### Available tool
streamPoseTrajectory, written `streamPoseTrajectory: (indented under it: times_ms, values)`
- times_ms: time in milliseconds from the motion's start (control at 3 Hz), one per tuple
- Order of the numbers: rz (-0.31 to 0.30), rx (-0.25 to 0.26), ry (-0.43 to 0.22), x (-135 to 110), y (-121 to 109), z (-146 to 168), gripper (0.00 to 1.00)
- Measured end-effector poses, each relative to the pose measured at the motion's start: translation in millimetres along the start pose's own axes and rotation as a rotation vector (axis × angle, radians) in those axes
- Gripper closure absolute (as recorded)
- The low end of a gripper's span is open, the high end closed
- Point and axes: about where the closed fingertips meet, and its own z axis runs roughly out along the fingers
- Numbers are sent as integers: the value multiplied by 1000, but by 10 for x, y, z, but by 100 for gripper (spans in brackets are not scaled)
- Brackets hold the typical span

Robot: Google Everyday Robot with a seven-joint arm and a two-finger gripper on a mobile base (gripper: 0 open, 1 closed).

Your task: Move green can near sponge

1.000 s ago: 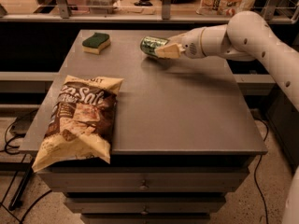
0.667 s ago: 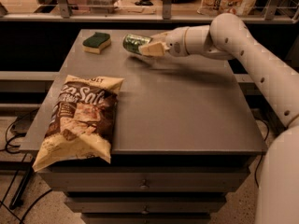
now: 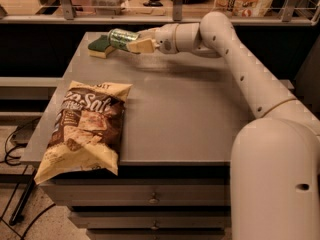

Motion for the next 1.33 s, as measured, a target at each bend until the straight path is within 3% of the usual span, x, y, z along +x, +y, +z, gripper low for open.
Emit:
streamPoseTrajectory:
  times_ms: [333,667,1000,1333]
  values:
    - [-35,-11,38,-7,20,223,58]
    - [-76,10,112,46,19,272,36]
    - [-97,36,181,151,11,241,4]
    - [-96,33,179,153,20,260,0]
